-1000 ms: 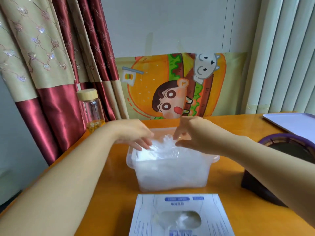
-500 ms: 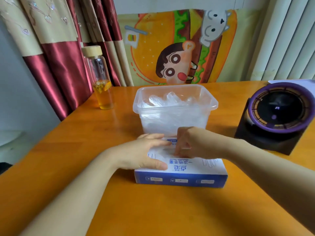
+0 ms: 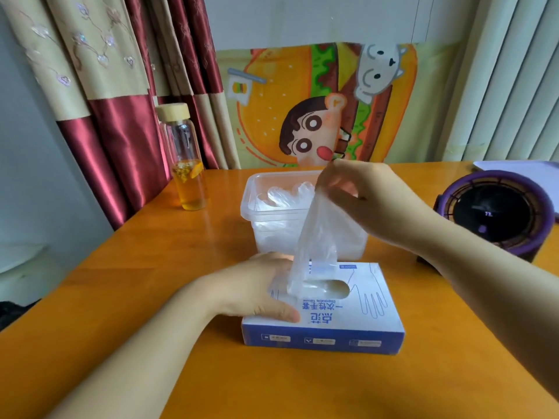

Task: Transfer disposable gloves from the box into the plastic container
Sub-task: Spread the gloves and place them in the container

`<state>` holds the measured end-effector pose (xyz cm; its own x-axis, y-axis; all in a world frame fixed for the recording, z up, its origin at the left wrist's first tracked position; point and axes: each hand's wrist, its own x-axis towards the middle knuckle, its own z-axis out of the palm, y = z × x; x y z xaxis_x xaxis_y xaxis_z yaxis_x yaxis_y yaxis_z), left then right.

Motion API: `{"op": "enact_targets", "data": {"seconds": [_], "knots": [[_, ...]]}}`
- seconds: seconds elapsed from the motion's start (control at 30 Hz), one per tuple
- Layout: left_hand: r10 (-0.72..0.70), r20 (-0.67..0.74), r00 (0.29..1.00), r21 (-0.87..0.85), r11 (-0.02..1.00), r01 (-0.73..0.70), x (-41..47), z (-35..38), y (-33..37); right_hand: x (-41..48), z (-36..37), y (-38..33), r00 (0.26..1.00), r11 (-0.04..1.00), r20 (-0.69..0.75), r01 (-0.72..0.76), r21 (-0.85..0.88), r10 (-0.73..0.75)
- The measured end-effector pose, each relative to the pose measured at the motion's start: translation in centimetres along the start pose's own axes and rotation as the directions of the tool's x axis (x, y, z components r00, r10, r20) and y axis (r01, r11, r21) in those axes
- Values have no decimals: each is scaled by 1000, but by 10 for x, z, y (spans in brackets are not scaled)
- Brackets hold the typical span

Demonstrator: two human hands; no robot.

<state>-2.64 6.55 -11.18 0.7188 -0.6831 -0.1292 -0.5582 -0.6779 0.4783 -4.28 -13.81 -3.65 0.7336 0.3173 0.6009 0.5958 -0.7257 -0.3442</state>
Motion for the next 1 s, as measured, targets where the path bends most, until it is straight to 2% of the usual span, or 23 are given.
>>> {"op": "enact_targets", "data": {"seconds": [0.1,0.13,0.2,0.3,0.33,0.4,0.47,0.53,0.6,0.63,0.7,0.77,0.83,0.9,0.93,1.0], "knots": [[7,-203,979,-162,986,-41,-3,-7,8,9,-10,7,958,931,-87,-239,276,272],[-2,-278,961,-228,972,-64,-5,-12,13,12,-13,11,927,869,-72,-315,381,367],[-54,-428,902,-354,928,-113,-5,-22,18,15,-14,22,864,697,74,-450,558,498],[-107,-591,800,-420,887,-192,2,-40,30,17,-12,25,786,386,328,-563,731,525],[-116,-626,771,-434,873,-222,7,-48,35,18,-11,25,778,320,378,-573,755,502],[-176,-637,750,-492,842,-220,16,-59,43,17,-6,25,772,270,437,-592,759,462],[-243,-606,758,-532,832,-158,25,-68,49,15,-2,28,741,251,477,-632,733,473],[-261,-580,772,-518,849,-102,35,-74,49,15,0,32,726,247,456,-635,732,516],[-291,-558,777,-513,857,-48,45,-81,47,15,-1,38,739,284,316,-561,778,595],[-311,-556,771,-513,858,-24,51,-85,43,16,-3,39,755,342,204,-497,797,623],[-340,-563,753,-494,869,23,59,-93,40,16,-10,36,804,549,-43,-365,752,594],[-348,-560,751,-463,884,64,65,-99,38,12,-16,22,890,790,-201,-235,567,409],[-359,-547,756,-453,886,93,73,-103,36,4,-15,5,965,950,-232,-49,309,126],[-374,-519,769,-444,886,131,81,-106,35,2,-7,-2,979,983,-168,134,126,-112],[-374,-500,781,-430,890,150,86,-108,35,5,-1,0,979,981,-111,180,77,-171],[-390,-449,804,-413,889,200,96,-112,34,17,9,10,990,990,3,141,-6,-141]]}}
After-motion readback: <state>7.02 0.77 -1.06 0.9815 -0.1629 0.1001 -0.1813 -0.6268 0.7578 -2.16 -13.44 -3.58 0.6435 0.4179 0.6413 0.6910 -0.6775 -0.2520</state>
